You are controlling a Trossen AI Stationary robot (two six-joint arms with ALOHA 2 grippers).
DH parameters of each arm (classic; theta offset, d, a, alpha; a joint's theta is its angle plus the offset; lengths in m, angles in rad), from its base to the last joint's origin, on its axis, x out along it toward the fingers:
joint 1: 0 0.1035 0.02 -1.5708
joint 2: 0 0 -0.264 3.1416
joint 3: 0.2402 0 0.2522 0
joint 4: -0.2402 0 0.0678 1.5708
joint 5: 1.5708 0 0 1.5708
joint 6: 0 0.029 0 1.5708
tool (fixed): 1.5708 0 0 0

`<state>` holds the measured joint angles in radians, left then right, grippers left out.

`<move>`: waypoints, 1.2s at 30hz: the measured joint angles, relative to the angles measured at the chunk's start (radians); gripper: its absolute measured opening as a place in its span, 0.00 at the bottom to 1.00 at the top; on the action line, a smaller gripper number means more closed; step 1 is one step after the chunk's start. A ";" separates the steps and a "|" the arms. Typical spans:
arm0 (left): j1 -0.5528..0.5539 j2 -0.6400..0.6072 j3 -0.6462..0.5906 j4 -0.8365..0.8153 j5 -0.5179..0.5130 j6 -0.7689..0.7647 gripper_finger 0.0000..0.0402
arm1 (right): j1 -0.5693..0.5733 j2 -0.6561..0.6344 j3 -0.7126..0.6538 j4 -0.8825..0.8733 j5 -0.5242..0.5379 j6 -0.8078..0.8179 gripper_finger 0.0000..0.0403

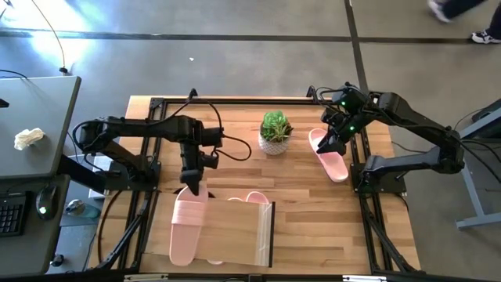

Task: Pick and place slides into the shelf
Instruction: Put the pink slide on the shelf

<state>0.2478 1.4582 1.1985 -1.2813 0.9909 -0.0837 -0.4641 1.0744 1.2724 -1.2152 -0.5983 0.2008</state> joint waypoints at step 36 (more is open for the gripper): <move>0.000 0.000 -0.002 -0.003 -0.195 -0.058 0.18 | 0.000 0.000 0.000 0.001 0.049 0.008 0.45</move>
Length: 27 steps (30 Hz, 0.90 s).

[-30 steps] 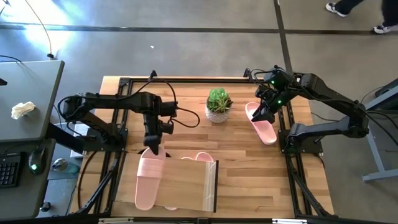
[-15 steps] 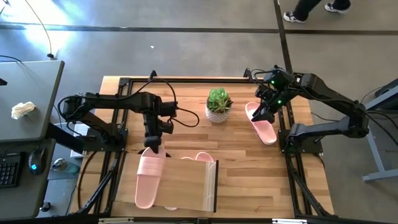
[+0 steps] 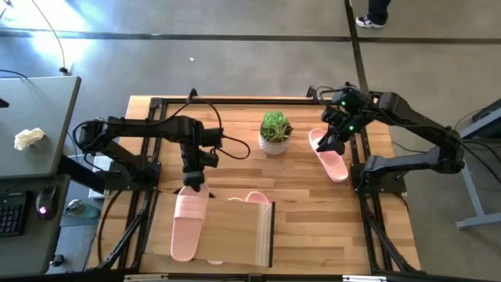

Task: Pick and place slides into the shelf
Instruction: Put the pink slide on the shelf

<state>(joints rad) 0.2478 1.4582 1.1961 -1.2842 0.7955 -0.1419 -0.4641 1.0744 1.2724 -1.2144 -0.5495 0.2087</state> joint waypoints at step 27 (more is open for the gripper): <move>-0.092 0.000 0.000 0.005 -0.164 -0.094 0.18 | 0.000 0.000 0.000 0.017 0.079 -0.027 0.45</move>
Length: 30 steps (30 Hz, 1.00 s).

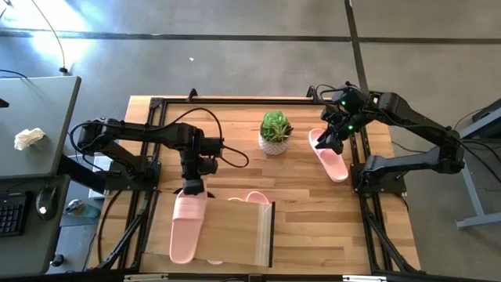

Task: Pick and place slides into the shelf
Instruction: Put the pink slide on the shelf

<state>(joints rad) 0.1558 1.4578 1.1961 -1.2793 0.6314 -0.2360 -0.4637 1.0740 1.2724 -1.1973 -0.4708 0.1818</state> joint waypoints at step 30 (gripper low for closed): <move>-0.005 0.000 0.000 0.007 -0.178 -0.031 0.66 | 0.000 0.000 0.000 0.004 0.076 -0.032 0.45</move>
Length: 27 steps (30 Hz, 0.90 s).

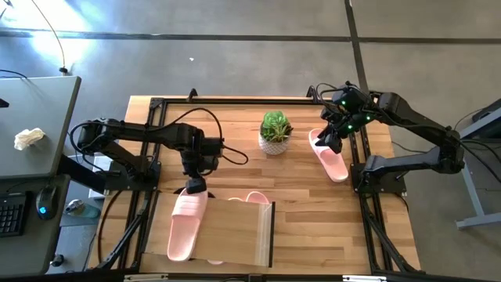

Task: Pick and place slides into the shelf
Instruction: Put the pink slide on the shelf

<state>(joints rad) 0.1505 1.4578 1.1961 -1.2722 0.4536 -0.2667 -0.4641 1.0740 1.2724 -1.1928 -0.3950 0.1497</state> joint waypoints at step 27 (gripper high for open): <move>0.169 0.000 0.001 0.083 0.142 0.061 0.69 | 0.000 0.000 0.000 0.001 0.000 0.008 0.45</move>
<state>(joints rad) 0.3199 1.4578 1.1973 -1.1887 0.5956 -0.2053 -0.4639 1.0740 1.2724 -1.1923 -0.3952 0.1574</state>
